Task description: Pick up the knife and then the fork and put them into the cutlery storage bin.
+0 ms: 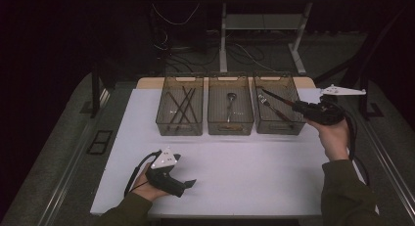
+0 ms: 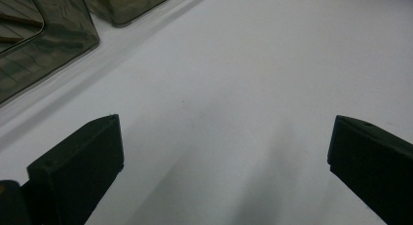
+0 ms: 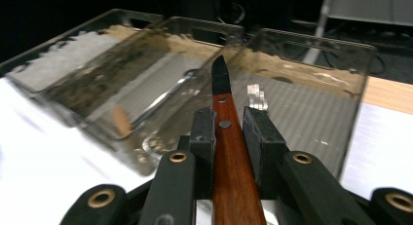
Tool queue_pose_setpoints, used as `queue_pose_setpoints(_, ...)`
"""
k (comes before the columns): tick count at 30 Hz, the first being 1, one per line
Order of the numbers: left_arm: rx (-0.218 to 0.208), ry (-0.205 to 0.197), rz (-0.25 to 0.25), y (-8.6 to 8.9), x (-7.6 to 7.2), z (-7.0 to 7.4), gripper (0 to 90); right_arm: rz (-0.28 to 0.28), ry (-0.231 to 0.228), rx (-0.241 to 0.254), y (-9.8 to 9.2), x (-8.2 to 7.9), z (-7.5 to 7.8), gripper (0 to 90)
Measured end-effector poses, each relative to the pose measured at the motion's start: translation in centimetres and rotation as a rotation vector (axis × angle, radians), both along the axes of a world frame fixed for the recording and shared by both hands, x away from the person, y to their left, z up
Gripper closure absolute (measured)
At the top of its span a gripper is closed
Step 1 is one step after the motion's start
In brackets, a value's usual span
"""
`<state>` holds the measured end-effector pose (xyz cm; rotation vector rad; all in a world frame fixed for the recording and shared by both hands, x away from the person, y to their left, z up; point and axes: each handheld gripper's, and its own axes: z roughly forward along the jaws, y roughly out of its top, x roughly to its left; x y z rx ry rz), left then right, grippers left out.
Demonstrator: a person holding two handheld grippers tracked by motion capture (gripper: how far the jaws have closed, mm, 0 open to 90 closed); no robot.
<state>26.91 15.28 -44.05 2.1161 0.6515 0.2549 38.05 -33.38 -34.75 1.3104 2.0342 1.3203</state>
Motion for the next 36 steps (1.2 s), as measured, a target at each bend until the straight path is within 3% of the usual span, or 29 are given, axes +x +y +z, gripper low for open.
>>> queue_pose_setpoints(9,0.003,0.004,-0.013,-0.1,0.0,0.0,0.0,-0.084,0.062,-0.019,0.2,3.0,-0.7,75.3)
queue_pose_setpoints(16,-0.003,0.004,-0.015,-0.2,-0.1,0.0,0.0,-0.103,0.1,-0.029,0.7,4.6,-2.1,75.3)
queue_pose_setpoints(25,0.001,0.006,-0.023,-0.2,-0.1,-0.1,0.0,-0.124,0.154,-0.054,1.3,5.8,-3.6,75.3)
queue_pose_setpoints(29,0.0,0.006,-0.022,-0.2,-0.1,-0.1,0.0,-0.159,0.158,-0.063,1.3,6.2,-3.9,75.3)
queue_pose_setpoints(36,0.005,0.006,-0.031,-0.2,0.0,-0.1,0.0,-0.163,0.171,-0.1,2.0,6.8,-4.2,75.1)
